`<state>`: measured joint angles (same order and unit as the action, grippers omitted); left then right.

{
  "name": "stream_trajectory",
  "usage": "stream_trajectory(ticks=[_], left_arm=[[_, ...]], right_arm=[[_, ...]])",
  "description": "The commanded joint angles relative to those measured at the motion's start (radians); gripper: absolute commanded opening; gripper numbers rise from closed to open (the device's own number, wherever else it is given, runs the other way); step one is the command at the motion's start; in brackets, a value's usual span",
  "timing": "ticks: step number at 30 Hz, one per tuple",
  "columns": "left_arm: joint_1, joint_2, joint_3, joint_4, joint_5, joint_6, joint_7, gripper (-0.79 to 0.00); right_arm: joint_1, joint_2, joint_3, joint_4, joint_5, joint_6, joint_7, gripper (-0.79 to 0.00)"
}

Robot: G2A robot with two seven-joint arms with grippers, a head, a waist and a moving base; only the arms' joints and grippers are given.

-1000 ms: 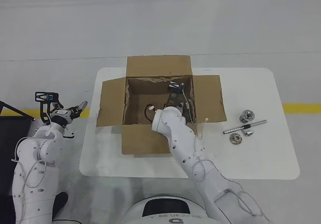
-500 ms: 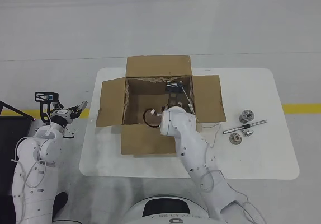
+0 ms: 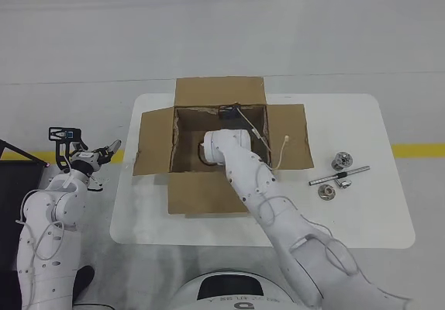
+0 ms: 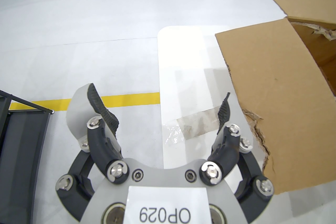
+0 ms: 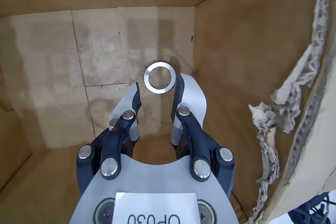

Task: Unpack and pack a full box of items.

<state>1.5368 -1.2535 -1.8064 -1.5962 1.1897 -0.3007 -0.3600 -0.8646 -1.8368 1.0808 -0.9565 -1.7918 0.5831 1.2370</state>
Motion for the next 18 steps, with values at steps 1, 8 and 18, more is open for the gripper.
stream_trajectory(ticks=[1,8,18], left_arm=[[0.0,0.0,0.0,0.0,0.0,0.0,0.0,0.0],[0.0,0.0,0.0,0.0,0.0,0.0,0.0,0.0],[0.0,0.0,0.0,0.0,0.0,0.0,0.0,0.0]], right_arm=[[0.018,-0.01,0.005,0.05,-0.002,0.002,-0.002,-0.493],[0.085,-0.043,0.033,0.21,0.004,0.019,-0.019,-0.508],[0.159,-0.071,0.065,0.381,0.042,0.072,-0.073,-0.533]])
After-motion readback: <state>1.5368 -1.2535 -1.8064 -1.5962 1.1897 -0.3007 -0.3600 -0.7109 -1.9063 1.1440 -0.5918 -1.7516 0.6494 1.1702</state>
